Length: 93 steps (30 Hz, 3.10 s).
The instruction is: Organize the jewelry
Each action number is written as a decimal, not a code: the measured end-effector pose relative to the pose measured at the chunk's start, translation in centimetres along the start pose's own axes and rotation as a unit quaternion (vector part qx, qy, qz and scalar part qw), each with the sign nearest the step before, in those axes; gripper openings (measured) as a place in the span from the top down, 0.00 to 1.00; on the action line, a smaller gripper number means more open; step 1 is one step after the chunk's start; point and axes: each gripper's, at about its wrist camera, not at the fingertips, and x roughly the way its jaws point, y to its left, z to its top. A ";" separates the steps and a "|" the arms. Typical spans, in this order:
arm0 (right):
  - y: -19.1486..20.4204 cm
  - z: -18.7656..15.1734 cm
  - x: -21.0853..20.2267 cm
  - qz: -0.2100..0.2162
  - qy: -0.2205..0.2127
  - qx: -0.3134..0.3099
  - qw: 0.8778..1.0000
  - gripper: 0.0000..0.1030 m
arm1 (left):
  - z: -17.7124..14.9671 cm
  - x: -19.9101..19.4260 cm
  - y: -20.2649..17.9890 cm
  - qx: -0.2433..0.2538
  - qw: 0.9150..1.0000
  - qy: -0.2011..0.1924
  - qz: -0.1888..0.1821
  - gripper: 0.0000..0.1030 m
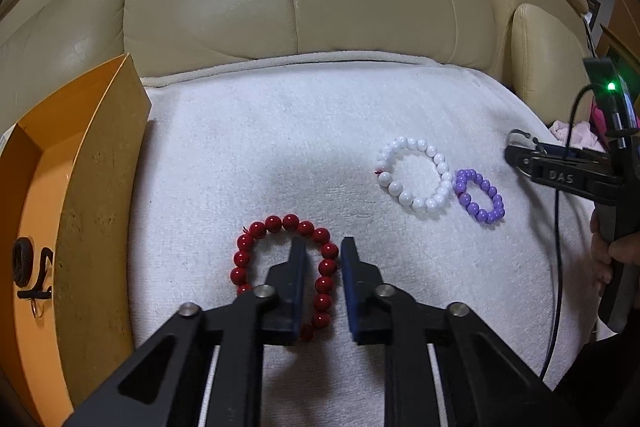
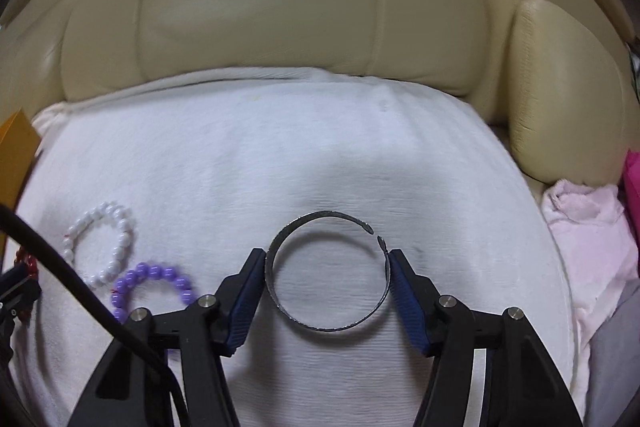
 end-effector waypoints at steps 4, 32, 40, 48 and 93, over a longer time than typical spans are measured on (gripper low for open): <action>-2.6 0.2 -0.4 0.012 -0.002 0.037 0.999 0.38 | 0.1 -0.1 0.2 -0.008 1.000 -0.003 0.000 0.90; -3.6 0.3 -2.1 0.029 -0.025 0.069 0.997 0.38 | -1.1 -2.0 0.9 -0.020 0.999 0.012 0.034 0.25; -3.8 0.3 -2.2 0.030 -0.027 0.068 0.997 0.38 | -1.2 -0.9 0.9 -0.025 0.999 0.004 0.035 0.82; -3.4 0.4 -3.2 0.043 -0.048 0.066 0.996 0.38 | -0.9 -2.9 0.9 -0.030 0.999 -0.031 0.015 0.91; 23.8 -4.8 -16.3 0.370 -0.155 -0.134 0.906 0.38 | -6.8 -18.0 16.2 -0.203 0.959 -0.151 0.127 0.91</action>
